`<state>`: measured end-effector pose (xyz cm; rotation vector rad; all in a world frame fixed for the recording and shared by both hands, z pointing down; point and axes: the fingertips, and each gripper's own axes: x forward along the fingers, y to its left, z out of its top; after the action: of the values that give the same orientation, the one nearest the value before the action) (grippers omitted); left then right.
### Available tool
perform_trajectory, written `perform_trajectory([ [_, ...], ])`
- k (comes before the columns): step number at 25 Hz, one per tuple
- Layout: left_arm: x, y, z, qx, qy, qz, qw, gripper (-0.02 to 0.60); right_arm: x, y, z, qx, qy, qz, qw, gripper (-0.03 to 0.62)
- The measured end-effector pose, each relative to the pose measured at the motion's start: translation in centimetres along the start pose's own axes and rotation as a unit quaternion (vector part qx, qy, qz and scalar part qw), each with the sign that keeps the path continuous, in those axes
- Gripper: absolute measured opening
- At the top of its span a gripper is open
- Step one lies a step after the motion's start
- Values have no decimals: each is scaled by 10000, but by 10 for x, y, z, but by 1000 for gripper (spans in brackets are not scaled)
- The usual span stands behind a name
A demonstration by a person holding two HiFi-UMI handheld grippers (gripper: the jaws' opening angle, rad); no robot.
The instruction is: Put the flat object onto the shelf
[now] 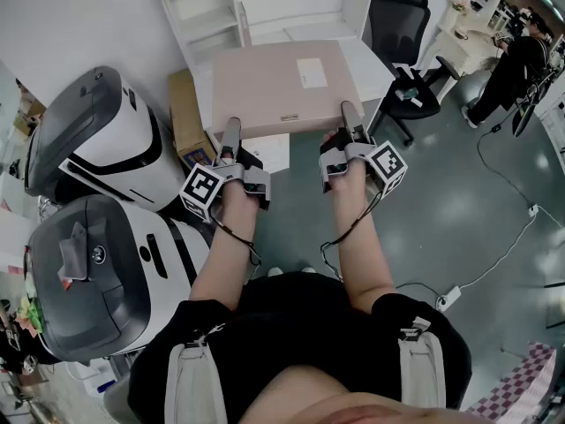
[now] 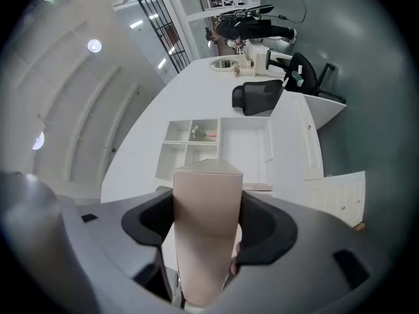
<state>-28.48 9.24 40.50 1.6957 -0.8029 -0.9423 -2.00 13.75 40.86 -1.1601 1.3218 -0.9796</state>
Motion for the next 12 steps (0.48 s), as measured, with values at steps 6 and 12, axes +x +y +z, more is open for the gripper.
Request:
perform_trajectory([
  [6,4,4,-1,-52,80,47,9999,298,2,-6,2,56,-49,-10,10000,285],
  [12,6,11,-4,-76,149,54,9998,296,0,-11,4,40,-24,-37,10000,285],
])
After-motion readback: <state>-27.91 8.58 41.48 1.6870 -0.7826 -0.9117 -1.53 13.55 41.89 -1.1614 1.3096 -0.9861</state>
